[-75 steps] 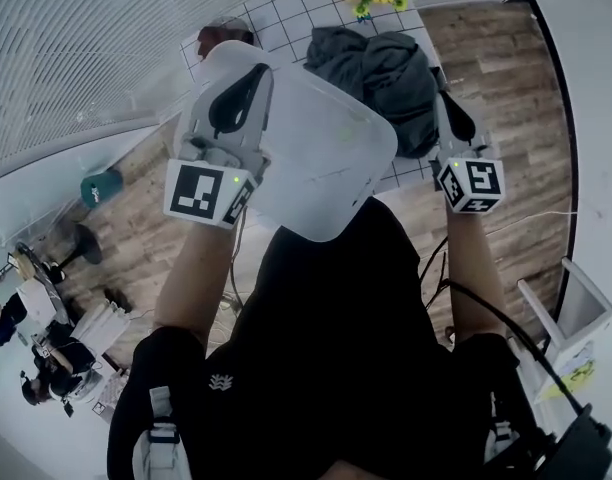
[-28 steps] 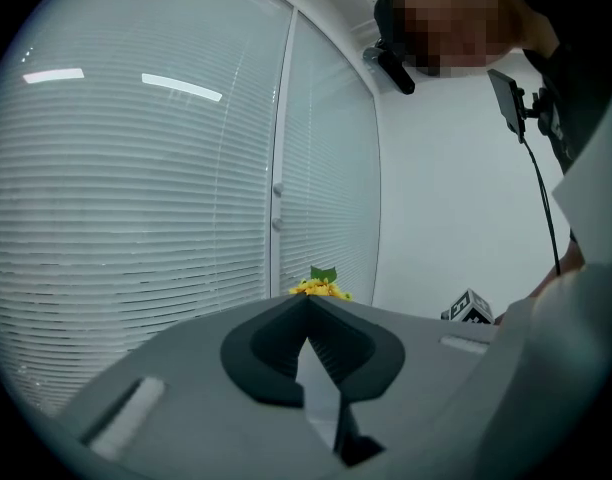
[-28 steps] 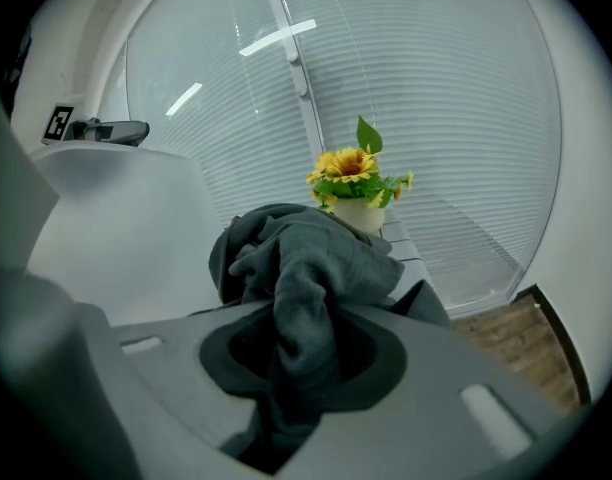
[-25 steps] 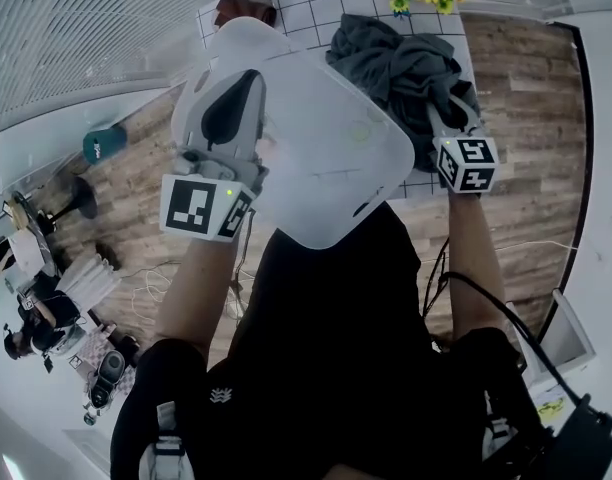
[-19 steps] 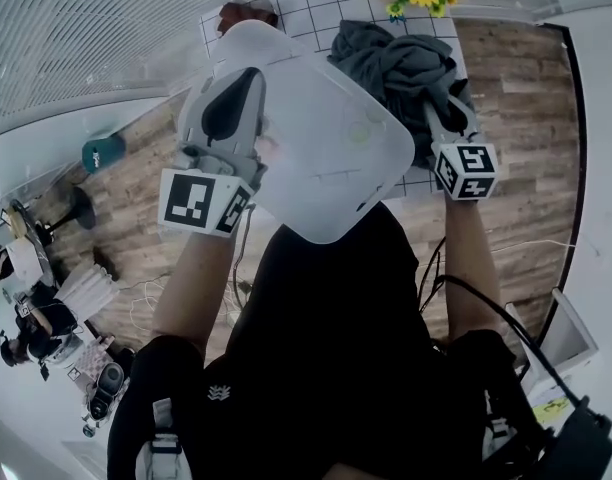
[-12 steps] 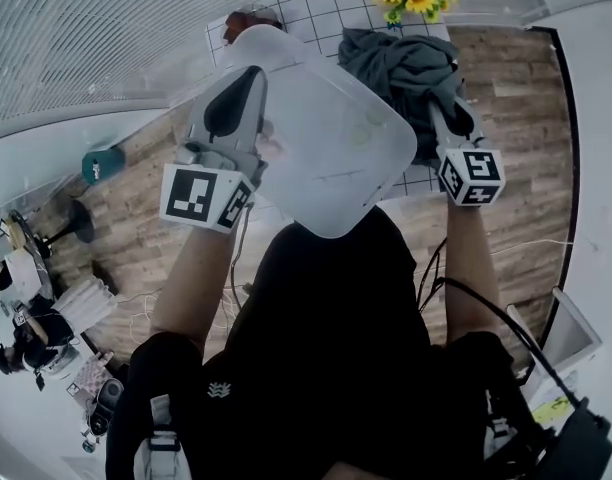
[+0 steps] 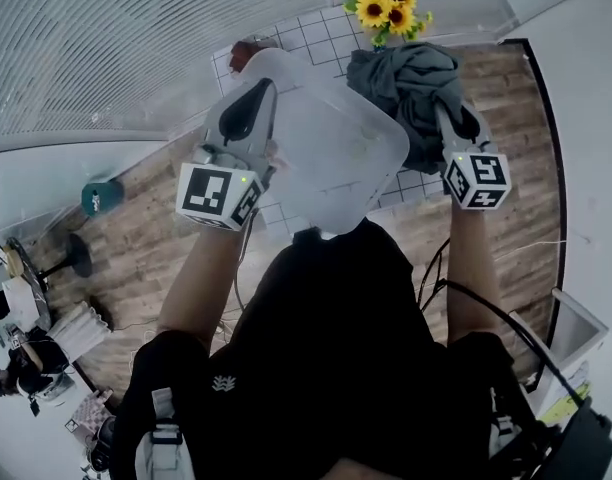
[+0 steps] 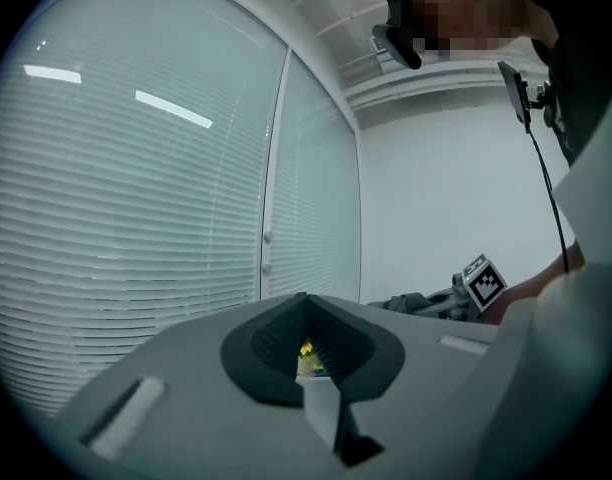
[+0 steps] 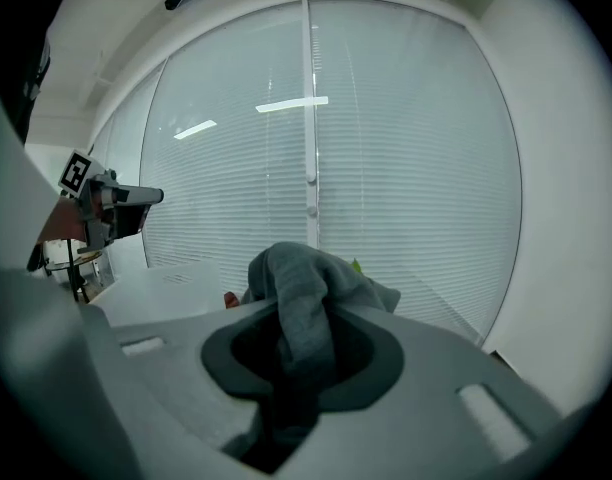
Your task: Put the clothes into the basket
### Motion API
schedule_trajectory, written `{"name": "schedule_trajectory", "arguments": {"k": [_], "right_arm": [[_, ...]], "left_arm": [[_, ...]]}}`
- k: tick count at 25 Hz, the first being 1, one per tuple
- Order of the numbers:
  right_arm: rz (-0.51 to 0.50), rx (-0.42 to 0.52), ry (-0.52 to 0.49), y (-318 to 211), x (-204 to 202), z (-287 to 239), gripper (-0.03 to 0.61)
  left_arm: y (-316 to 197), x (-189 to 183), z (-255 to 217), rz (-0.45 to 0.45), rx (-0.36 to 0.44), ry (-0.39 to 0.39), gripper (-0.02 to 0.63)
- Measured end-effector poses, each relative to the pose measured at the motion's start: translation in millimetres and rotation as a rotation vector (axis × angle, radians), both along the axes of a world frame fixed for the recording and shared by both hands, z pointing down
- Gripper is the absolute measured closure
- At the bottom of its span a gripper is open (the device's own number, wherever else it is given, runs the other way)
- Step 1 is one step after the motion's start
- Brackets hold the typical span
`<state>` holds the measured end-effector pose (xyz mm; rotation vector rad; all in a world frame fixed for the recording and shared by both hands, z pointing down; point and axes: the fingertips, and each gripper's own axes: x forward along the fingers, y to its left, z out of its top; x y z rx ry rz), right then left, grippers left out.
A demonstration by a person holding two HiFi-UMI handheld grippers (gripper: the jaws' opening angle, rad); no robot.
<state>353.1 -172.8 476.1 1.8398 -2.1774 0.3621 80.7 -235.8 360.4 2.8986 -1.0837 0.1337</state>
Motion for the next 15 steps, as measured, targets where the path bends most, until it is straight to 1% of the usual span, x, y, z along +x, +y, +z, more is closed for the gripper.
{"name": "schedule_trajectory", "arguments": {"k": [7, 12, 15], "right_arm": [[0.054, 0.077, 0.024, 4.9, 9.8, -54.3, 0.509], [0.073, 0.127, 0.026, -3.9, 12.8, -83.7, 0.509], [0.078, 0.156, 0.036, 0.1, 7.6, -110.3, 0.509]], "left_arm": [[4.7, -14.4, -13.3, -0.006, 0.008, 0.031, 0.609], [0.0, -12.3, -19.2, 0.005, 0.028, 0.037, 0.609], [7.1, -13.5, -32.0, 0.022, 0.043, 0.038, 0.609]]}}
